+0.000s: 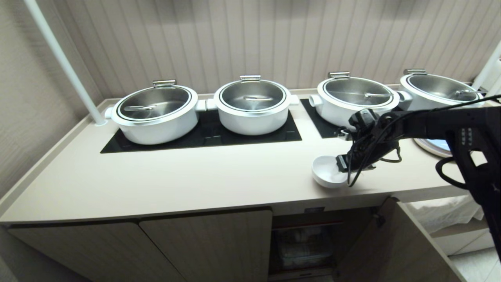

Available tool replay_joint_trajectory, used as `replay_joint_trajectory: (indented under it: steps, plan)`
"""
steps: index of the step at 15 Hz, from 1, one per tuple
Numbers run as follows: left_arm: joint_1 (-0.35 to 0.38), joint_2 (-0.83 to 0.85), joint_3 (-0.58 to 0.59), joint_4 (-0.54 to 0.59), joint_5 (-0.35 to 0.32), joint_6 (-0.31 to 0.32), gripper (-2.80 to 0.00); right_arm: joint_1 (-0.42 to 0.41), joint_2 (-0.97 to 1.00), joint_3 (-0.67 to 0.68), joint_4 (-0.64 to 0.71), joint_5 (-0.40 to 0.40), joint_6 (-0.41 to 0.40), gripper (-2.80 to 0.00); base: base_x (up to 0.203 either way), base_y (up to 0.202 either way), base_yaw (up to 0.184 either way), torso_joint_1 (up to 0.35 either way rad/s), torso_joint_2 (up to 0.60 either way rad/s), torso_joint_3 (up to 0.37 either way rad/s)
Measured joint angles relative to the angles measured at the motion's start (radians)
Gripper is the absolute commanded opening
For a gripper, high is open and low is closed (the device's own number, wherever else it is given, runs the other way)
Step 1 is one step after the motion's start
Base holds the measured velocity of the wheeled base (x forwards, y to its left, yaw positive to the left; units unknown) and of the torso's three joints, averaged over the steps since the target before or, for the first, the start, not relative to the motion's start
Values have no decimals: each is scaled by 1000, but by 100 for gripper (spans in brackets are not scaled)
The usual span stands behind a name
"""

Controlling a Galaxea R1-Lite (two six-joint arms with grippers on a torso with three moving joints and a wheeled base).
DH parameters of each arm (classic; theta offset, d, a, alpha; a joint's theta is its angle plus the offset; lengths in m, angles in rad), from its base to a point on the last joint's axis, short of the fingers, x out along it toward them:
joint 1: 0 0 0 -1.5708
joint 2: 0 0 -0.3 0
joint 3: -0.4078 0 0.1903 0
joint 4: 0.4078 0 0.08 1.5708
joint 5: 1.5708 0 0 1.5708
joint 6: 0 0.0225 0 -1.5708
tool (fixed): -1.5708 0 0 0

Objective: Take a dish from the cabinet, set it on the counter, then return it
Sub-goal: Pick up the bowl from the table

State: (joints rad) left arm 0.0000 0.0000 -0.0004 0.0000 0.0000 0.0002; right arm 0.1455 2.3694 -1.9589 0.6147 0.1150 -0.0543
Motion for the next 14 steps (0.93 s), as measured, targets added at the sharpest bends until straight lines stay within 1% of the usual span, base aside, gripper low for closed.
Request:
replay_joint_trajectory:
  steps: [5,12,14]
  plan:
    - [0,0,0,0,0,0,-280,3,-3,-1,-4,3,29,-280,0,0,0,0,0,0]
    - [0,0,0,0,0,0,-280,4,-8,1,0,-1,37,-280,0,0,0,0,0,0]
    - [0,0,0,0,0,0,-280,6,-11,1,1,-2,58,-280,0,0,0,0,0,0]
